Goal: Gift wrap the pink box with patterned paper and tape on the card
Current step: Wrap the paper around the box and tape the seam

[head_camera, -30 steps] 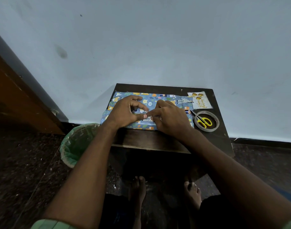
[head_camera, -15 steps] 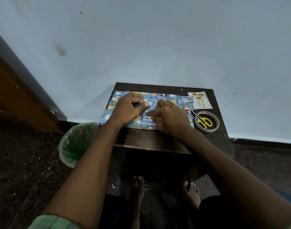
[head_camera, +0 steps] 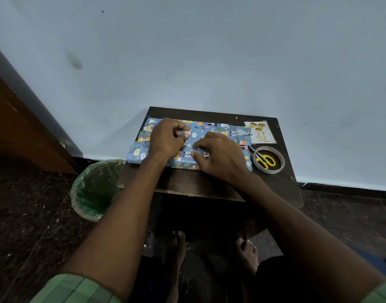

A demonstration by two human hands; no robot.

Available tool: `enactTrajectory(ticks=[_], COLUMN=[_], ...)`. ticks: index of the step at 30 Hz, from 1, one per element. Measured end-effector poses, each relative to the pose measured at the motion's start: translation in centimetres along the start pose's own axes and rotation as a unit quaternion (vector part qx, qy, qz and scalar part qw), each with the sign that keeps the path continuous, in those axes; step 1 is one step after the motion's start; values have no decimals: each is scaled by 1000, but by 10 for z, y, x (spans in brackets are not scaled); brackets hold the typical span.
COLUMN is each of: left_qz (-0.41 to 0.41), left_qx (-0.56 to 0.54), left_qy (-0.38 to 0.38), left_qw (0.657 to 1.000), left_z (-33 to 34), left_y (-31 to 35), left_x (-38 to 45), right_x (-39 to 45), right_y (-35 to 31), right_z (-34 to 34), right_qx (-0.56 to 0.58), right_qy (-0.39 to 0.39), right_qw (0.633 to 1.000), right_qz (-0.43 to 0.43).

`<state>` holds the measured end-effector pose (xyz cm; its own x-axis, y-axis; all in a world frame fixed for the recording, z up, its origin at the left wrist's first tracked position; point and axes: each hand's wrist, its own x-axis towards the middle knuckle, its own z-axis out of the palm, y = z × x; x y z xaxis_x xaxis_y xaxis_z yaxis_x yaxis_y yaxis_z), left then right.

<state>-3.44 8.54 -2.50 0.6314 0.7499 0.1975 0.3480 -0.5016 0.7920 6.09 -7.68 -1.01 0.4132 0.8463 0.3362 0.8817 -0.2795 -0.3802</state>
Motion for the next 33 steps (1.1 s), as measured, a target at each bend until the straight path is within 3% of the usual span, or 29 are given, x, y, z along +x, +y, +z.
enactTrajectory(ticks=[4,8,10,13,14,23,29,33], left_qz=[16,35,63,115,128,98,251,263], left_qx=[13,42,92,164,185,253,132,89], left_qy=[-20,-6,15,4,-6,11,-20,-31], left_qw=[1000,999,994,980,974,962,959,960], left_z=[-10,-15,-17,-18,-19,-14,20,50], left_y=[1,-4,-10,-14,-13,8,47,60], left_x=[-3,-7,-7,-11,-12,-15,-31,-30], right_x=[-7,-4,-2,-3,-4,-5,0,0], right_y=[-5,-6,-1,1,1,-2,15,49], right_z=[8,-3,-12,-18,-18,-13,-43,-71], right_qx=[-107,31,29,-74,-95,-125,100,91], right_qy=[-49,-20,-25,-181,-200,-170,-95,-37], right_qw=[992,999,999,980,975,977,990,991], right_qz=[-49,21,37,36,31,-11,37,96])
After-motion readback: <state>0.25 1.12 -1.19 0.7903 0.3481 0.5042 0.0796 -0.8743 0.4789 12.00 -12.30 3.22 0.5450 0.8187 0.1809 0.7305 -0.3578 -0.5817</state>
